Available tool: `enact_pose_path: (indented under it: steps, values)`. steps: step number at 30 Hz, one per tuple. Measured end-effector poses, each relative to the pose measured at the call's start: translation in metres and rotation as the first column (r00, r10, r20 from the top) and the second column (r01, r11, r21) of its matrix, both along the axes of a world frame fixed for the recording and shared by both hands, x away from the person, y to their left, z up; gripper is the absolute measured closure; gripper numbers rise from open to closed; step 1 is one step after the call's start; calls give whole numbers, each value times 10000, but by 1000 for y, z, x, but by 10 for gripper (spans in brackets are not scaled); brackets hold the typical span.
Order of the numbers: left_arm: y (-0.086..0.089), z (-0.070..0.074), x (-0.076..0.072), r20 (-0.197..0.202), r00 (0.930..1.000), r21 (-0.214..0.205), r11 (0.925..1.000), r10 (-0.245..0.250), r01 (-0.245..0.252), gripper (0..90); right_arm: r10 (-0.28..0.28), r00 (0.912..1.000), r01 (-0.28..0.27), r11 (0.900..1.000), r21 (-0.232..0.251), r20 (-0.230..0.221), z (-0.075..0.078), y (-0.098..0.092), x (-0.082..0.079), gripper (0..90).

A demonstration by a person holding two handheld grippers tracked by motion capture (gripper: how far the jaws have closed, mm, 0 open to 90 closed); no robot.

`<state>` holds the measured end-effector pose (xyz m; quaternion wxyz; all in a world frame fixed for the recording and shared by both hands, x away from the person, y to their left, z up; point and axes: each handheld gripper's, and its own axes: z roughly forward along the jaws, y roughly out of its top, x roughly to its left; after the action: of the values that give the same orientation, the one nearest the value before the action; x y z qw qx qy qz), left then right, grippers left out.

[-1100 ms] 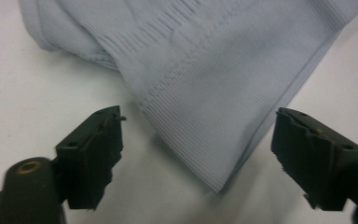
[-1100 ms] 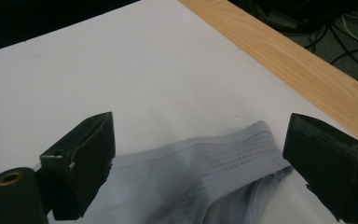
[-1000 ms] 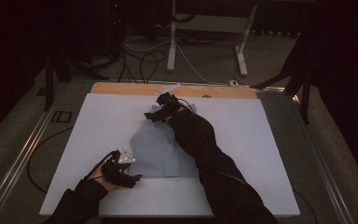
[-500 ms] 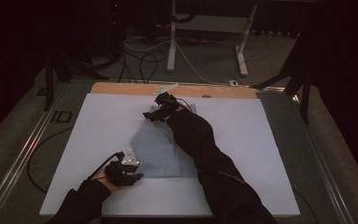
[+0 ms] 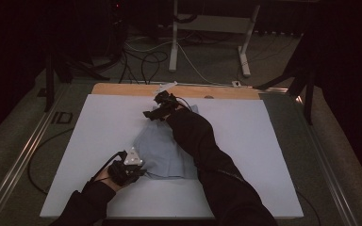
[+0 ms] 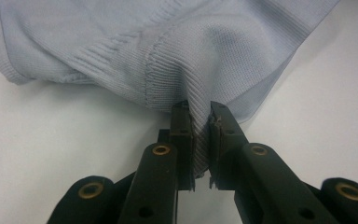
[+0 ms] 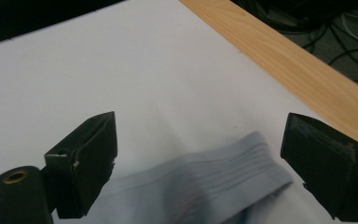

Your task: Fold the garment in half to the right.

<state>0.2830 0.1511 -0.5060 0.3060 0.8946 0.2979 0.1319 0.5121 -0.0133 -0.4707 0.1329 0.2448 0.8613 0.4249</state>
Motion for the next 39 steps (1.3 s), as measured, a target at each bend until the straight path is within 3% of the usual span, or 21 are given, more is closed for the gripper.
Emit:
enact_pose_path:
  steps: [4,8,13,15,19,22,24,26,30,35,39]
  values:
    - [0,1,-1,23,10000,-75,10000,-22,22,835,-367,9991,369,9992,142,-192,2,0,6,108]
    - [0,1,-2,-6,10000,-99,10000,-12,12,835,-1095,9932,1102,9937,181,-393,1,3,12,109]
    - [0,0,-2,-5,10000,-90,9999,-78,78,835,-1765,9784,1757,9843,-175,-1073,-6,9,23,139]
    - [0,0,-2,-14,9999,-91,9999,-102,102,835,-2153,9681,2103,9763,-513,-1284,-9,11,26,169]
    - [0,1,-2,-6,9999,-95,9999,-100,100,835,-2531,9583,2423,9658,-927,-1328,-16,18,31,219]
    - [0,1,-2,3,10000,-134,9999,-95,95,835,-2651,9567,2477,9585,-1414,-1206,-22,23,36,253]
    - [0,1,-3,25,10000,-133,9999,-92,92,835,-2854,9498,2646,9514,-1577,-1279,-25,25,39,281]
    - [0,0,-3,13,10000,-162,9998,-95,95,835,-2888,9478,2654,9495,-1674,-1354,-29,27,43,303]
    - [1,0,-3,-30,9999,-187,9998,-100,100,836,-3161,9408,2875,9354,-2057,-1225,-36,31,47,352]
    - [1,-1,-3,-44,9999,-175,9998,-122,121,835,-3144,9410,2827,9337,-2197,-1254,-41,34,51,462]
    - [1,-1,-2,-61,9999,-191,9997,-146,144,836,-2994,9474,2650,9319,-2476,-1129,-43,37,53,523]
